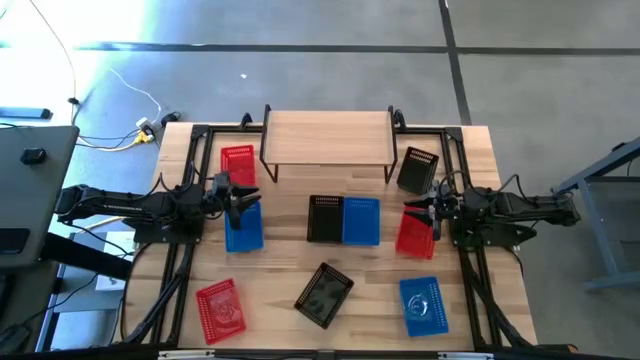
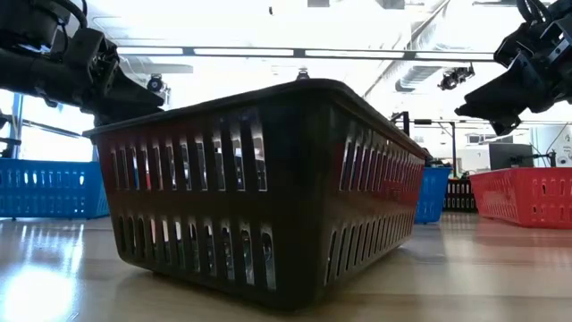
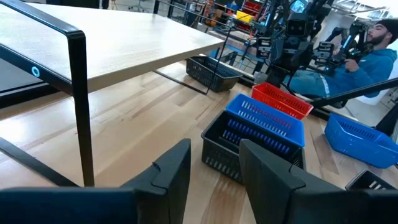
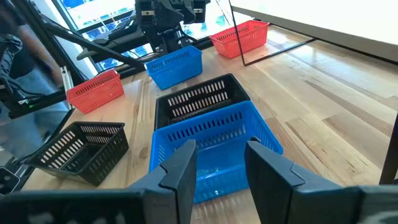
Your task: Stack baskets on shelf by color
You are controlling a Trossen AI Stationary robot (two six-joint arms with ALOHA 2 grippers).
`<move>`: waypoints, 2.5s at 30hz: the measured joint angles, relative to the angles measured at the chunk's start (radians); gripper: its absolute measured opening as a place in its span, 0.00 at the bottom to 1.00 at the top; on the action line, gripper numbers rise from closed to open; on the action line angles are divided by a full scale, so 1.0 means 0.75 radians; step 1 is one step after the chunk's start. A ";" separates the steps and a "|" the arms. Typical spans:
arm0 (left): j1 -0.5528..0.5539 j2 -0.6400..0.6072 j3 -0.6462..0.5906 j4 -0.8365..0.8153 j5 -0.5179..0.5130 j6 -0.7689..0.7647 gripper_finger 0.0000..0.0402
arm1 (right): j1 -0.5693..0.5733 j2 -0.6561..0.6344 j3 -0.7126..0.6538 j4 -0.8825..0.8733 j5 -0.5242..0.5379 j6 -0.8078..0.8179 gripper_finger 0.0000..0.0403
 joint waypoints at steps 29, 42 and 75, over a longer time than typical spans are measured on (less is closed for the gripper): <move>0.000 0.000 0.000 0.000 0.000 -0.001 0.32 | 0.000 0.000 0.000 0.000 0.000 0.000 0.30; 0.000 0.000 0.000 0.000 0.000 -0.001 0.32 | 0.000 0.000 0.000 0.000 0.000 0.000 0.30; -0.002 0.003 0.294 -0.012 0.022 -0.231 0.32 | 0.000 0.000 0.000 0.000 -0.001 0.000 0.30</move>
